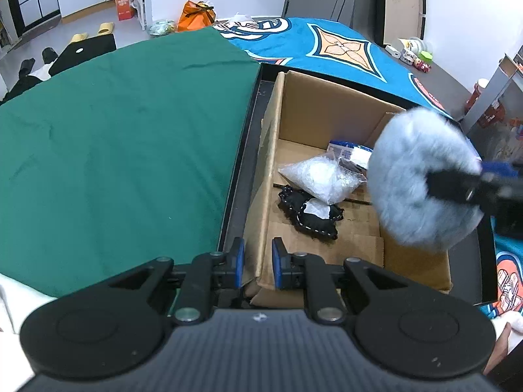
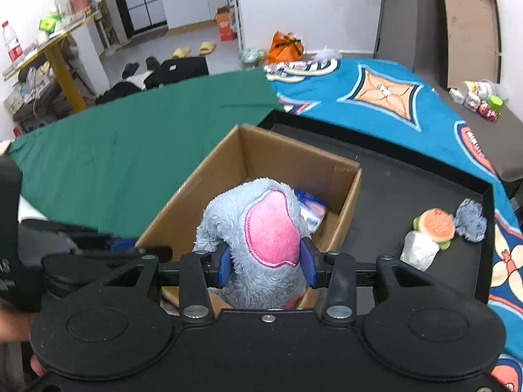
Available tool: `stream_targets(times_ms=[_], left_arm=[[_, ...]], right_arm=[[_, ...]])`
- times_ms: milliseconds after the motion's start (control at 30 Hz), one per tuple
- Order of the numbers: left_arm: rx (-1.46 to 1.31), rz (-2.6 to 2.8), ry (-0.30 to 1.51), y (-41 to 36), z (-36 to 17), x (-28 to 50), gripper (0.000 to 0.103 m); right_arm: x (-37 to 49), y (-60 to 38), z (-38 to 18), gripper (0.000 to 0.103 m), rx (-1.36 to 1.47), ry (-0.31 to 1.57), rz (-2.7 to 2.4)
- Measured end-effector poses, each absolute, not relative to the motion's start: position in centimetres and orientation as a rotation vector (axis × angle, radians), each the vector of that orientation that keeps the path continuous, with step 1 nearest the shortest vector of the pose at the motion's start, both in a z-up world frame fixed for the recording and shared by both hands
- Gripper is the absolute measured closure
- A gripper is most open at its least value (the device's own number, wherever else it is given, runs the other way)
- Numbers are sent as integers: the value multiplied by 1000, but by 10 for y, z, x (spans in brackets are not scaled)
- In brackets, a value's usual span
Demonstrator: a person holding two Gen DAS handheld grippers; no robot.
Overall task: Organize soft objects
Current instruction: 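Lift the grey plush toy with the right tool into the box and release, then move the right tool to the white tissue bundle and grasp it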
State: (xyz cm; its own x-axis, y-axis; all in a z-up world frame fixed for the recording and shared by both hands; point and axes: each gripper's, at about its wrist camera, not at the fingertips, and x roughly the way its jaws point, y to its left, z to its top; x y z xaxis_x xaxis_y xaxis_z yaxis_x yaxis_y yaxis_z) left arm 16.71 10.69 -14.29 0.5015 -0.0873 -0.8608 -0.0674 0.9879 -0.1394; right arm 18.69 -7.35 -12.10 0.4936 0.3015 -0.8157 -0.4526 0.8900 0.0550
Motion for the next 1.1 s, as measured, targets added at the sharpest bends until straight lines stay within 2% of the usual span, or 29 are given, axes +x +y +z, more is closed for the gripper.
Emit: stream_targets(times_ms=[100, 267, 600, 667, 733, 833, 933, 1100], left_arm=[[-170, -16, 1044, 108, -143, 167, 87], [-176, -22, 1044, 109, -144, 167, 87], [-138, -9, 1057, 104, -143, 167, 83], [-100, 4, 1064, 99, -141, 167, 78], [-72, 4, 1069, 95, -141, 167, 59], [-44, 9, 1072, 92, -138, 168, 40], [-9, 14, 1067, 89, -136, 169, 31], [-5, 39, 1085, 88, -136, 175, 30]], right_arm=[[183, -71, -129, 57, -188, 986, 457], [175, -69, -129, 56, -227, 1003, 456], [175, -85, -116, 42, -246, 974, 444], [175, -90, -115, 39, -253, 966, 445], [176, -96, -115, 38, -248, 964, 448], [177, -109, -115, 32, -229, 949, 434], [180, -123, -115, 26, -204, 924, 408], [189, -146, -121, 24, -167, 892, 338]])
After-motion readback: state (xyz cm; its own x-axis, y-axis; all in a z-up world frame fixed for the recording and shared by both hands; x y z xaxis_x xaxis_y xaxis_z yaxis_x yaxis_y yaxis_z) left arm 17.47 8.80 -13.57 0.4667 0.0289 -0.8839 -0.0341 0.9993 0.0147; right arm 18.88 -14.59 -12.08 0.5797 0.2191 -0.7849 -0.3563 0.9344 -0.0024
